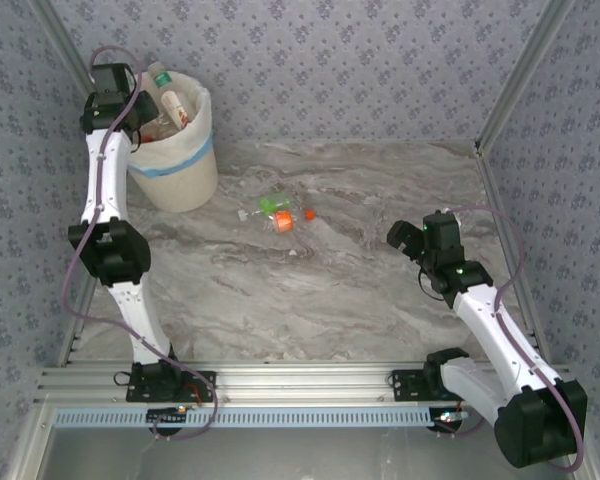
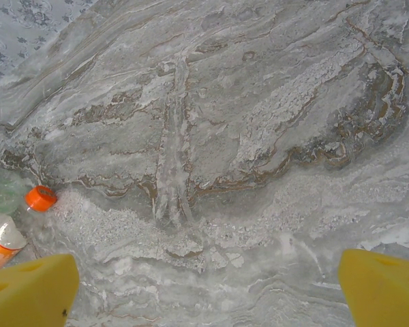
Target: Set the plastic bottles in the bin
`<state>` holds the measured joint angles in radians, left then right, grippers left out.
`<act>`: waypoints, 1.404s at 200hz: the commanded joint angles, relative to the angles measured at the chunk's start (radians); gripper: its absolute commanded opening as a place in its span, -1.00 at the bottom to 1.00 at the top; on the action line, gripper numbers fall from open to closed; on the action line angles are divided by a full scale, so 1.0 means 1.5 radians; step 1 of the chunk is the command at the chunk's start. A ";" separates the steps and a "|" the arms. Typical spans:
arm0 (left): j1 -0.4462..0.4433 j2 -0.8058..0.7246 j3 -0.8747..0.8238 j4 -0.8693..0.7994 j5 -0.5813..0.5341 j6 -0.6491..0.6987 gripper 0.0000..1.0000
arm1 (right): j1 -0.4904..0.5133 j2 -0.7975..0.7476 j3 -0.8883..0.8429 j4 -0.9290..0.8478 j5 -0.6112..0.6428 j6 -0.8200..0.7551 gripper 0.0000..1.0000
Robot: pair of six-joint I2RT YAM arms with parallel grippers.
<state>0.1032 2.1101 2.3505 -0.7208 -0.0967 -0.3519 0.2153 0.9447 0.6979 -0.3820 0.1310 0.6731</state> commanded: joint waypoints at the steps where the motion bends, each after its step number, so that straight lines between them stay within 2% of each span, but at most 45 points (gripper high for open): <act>1: -0.001 0.016 0.067 -0.050 0.022 0.025 0.03 | 0.000 -0.008 -0.005 0.001 0.010 0.003 1.00; 16: 0.002 0.048 0.101 -0.084 0.026 0.028 0.09 | 0.000 -0.008 -0.006 0.002 0.009 0.004 1.00; 36: 0.002 0.082 0.113 -0.106 0.051 0.023 0.03 | 0.000 -0.008 -0.006 0.001 0.009 0.004 1.00; 95: -0.034 0.092 -0.012 -0.062 0.057 0.021 0.01 | 0.000 -0.010 -0.008 -0.004 0.012 0.003 1.00; 113: -0.046 0.087 -0.010 -0.065 0.059 0.027 0.14 | 0.000 -0.010 -0.008 -0.004 0.014 0.003 1.00; 142: -0.050 0.040 0.008 -0.051 0.088 0.019 0.49 | 0.000 -0.009 -0.008 -0.004 0.015 0.002 1.00; 173: -0.052 -0.004 0.034 -0.051 0.145 0.014 0.58 | 0.000 -0.005 -0.014 0.005 0.014 0.008 1.00; 212: -0.055 -0.016 0.050 -0.084 0.143 0.021 0.65 | 0.001 0.008 -0.008 0.012 0.003 0.010 1.00; 262: -0.054 -0.064 0.051 -0.073 0.195 0.024 0.99 | 0.003 0.010 -0.006 0.012 0.005 0.009 1.00; 281: -0.054 -0.112 0.019 -0.057 0.200 0.017 0.99 | 0.003 0.010 -0.008 0.012 0.006 0.011 1.00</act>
<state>0.0257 2.0850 2.3932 -0.8310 0.1547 -0.3210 0.2165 0.9577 0.6811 -0.3702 0.1349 0.6739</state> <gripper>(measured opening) 0.992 0.999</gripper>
